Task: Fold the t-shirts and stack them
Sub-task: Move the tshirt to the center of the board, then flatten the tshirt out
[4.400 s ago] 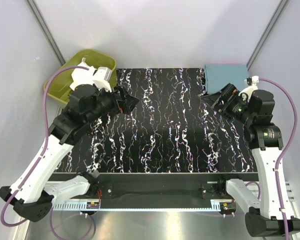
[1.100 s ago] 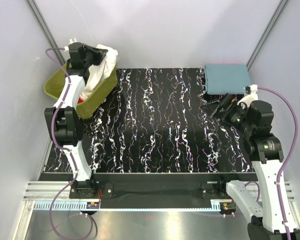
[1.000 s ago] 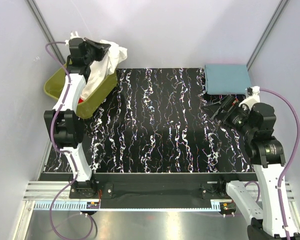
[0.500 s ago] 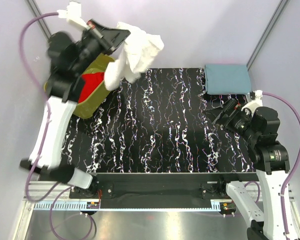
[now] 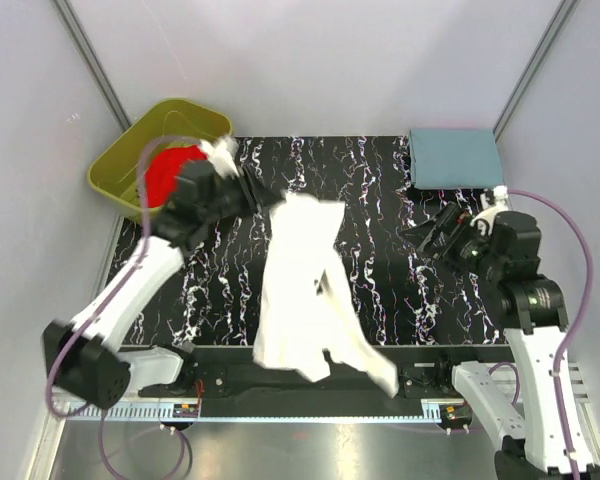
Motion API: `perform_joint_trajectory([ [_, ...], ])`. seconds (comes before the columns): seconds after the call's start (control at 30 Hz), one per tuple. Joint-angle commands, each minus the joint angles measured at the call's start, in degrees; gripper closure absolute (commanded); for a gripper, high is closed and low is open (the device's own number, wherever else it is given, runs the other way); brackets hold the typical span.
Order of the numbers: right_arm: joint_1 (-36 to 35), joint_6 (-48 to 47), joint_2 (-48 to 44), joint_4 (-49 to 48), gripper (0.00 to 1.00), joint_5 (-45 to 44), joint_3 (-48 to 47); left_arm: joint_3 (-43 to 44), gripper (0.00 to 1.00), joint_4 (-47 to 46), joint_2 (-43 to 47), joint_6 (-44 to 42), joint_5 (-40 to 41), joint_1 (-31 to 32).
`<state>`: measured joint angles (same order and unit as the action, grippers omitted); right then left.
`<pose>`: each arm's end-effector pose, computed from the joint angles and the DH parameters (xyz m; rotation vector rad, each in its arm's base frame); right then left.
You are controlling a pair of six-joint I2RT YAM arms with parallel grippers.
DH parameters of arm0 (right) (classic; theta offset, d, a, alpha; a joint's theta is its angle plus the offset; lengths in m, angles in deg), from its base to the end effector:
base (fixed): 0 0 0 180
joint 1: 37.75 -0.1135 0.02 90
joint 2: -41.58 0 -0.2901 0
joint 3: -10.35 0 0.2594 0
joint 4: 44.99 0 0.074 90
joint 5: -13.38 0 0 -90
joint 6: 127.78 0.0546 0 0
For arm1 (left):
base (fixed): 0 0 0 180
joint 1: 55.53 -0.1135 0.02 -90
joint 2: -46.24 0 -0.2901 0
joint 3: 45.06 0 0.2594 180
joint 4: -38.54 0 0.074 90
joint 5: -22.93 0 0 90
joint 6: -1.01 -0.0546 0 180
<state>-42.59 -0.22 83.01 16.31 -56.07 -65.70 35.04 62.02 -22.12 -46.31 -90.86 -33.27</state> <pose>0.1257 0.0299 0.3967 0.3650 2.0741 0.8204 0.2585 -0.1296 0.4107 -0.0163 1.9169 -1.1610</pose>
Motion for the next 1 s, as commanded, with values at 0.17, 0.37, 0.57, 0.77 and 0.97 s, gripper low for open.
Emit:
perform_joint_trajectory([
  [0.17, -0.43, -0.73, 9.71, -2.49, 0.05, 4.76, 10.99, -13.61, 0.31, 16.88, -6.09, -9.97, 14.73, 0.76],
  [0.37, -4.81, 4.08, 15.52, -9.41, 0.12, 4.49, 21.35, -15.47, 0.25, 18.37, -4.32, -14.20, 17.83, 8.05],
  [0.57, -16.33, 9.90, 23.51, -20.23, 0.17, 1.51, 25.59, -23.03, 0.27, 13.63, -7.49, -9.81, 14.38, 15.70],
  [0.77, -19.06, 7.18, 34.76, -24.19, 0.19, -3.59, 24.53, -22.87, 0.24, 8.18, -13.89, -9.01, 17.81, 18.17],
  [0.97, -18.98, 6.56, 39.52, -28.58, 0.25, -5.35, 25.32, -19.70, 0.40, 3.78, -19.79, -8.84, 12.73, 18.43],
])
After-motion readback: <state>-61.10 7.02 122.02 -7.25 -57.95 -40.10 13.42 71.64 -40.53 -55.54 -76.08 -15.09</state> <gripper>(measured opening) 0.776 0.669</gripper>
